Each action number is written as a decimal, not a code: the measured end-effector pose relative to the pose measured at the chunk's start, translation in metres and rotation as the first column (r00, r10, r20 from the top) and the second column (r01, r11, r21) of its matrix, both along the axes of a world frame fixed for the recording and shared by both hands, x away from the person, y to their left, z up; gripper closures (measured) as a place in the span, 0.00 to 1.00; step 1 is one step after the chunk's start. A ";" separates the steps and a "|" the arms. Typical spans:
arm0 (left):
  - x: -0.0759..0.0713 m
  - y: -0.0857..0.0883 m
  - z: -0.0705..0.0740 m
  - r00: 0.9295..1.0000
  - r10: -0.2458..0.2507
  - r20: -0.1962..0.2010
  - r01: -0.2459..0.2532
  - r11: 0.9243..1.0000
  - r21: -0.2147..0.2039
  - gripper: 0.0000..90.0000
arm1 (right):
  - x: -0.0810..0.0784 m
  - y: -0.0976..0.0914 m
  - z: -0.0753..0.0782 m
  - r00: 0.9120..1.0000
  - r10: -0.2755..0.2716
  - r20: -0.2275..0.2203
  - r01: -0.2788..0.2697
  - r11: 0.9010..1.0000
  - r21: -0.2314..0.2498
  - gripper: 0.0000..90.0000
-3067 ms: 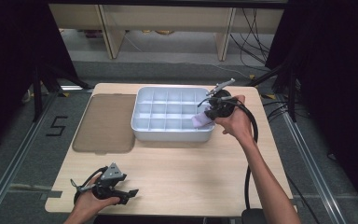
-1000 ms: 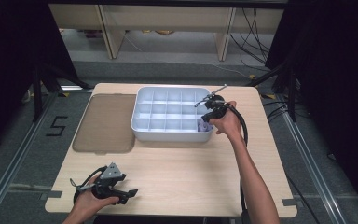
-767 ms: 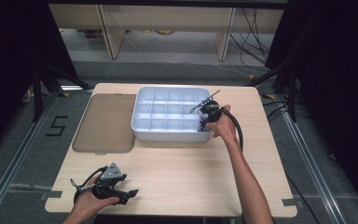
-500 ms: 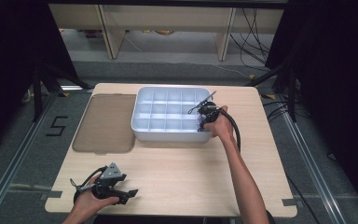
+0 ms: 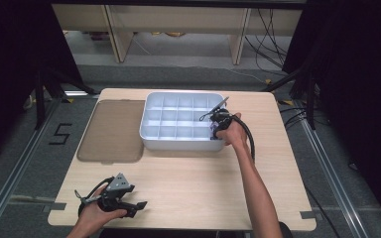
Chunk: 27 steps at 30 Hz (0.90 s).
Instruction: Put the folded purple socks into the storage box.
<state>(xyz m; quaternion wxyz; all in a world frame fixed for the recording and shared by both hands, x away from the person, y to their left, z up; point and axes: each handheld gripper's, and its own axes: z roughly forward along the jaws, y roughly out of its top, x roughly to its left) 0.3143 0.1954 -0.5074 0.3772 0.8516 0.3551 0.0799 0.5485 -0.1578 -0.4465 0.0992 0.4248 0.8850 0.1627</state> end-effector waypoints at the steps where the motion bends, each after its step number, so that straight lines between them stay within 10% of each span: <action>1: 0.000 0.000 0.000 1.000 0.001 0.000 -0.001 1.000 -0.002 0.26 | -0.001 -0.001 0.005 1.000 -0.011 -0.016 0.011 1.000 0.014 0.93; 12: 0.001 0.000 0.001 1.000 -0.019 0.009 0.019 1.000 0.016 0.26 | -0.007 -0.010 0.049 0.992 -0.049 0.116 0.033 0.991 0.133 0.88; 27: 0.000 0.000 0.001 1.000 -0.011 0.005 0.011 1.000 0.001 0.26 | 0.014 0.010 0.029 0.992 -0.056 0.114 0.042 0.992 0.118 1.00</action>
